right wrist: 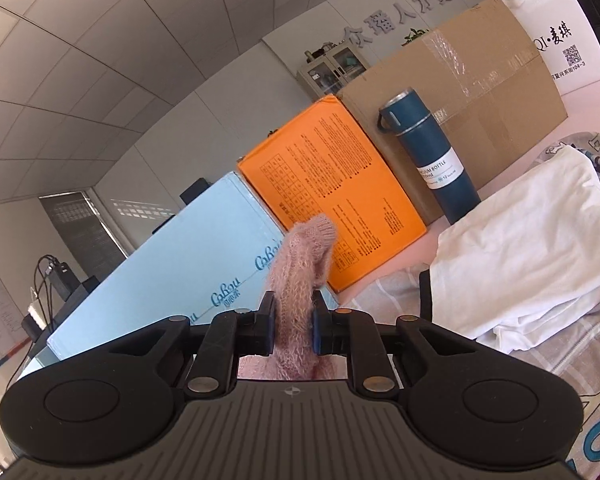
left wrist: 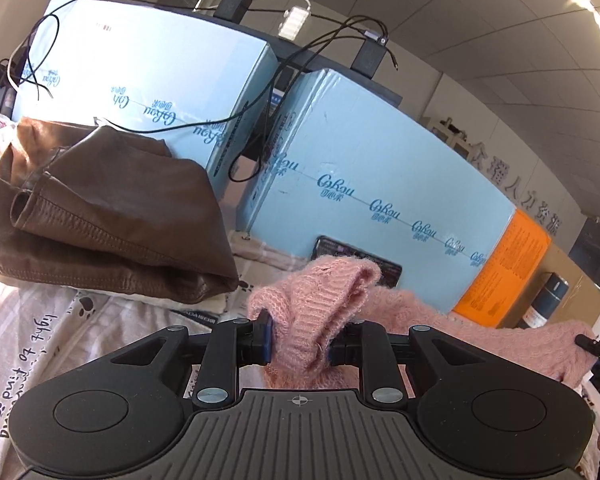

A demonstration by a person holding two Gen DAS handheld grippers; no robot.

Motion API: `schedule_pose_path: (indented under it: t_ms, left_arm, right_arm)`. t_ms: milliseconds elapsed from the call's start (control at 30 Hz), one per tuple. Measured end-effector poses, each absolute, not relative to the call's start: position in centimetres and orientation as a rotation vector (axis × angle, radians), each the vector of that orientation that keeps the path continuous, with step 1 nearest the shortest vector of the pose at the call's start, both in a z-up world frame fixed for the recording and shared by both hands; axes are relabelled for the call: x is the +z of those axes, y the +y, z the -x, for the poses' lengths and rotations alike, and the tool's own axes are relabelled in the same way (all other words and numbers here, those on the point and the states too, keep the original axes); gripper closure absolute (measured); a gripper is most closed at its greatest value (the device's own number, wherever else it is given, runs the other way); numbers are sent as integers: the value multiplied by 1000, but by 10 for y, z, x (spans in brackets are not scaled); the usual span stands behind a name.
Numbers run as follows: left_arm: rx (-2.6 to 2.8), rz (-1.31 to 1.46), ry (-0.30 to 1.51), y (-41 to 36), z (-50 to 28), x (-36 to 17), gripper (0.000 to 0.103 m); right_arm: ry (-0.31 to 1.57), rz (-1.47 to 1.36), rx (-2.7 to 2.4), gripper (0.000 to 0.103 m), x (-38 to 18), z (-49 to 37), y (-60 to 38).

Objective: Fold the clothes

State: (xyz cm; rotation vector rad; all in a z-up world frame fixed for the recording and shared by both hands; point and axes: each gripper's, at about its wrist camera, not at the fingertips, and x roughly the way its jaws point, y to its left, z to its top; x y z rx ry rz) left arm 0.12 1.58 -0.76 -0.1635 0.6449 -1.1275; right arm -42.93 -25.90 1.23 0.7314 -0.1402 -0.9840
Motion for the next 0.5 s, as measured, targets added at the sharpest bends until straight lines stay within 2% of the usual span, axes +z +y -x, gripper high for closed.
schedule_pose_path:
  t_ms: [200, 233, 400, 433, 500]
  left_arm:
    - [-1090, 85, 710, -8, -13, -30, 81]
    - [-1080, 77, 707, -10, -15, -32, 77]
    - [-1027, 59, 692, -18, -28, -29, 72]
    - [-1017, 47, 680, -19, -28, -28, 68]
    - [-961, 22, 634, -17, -28, -24, 50]
  right_arm:
    - [-21, -857, -1074, 88, -43, 431, -295]
    - [-11, -868, -1086, 88, -50, 433, -298]
    - [35, -840, -1180, 82, -62, 434, -301]
    - [34, -813, -1225, 82, -60, 434, -299]
    - [23, -783, -1274, 81, -60, 438, -297]
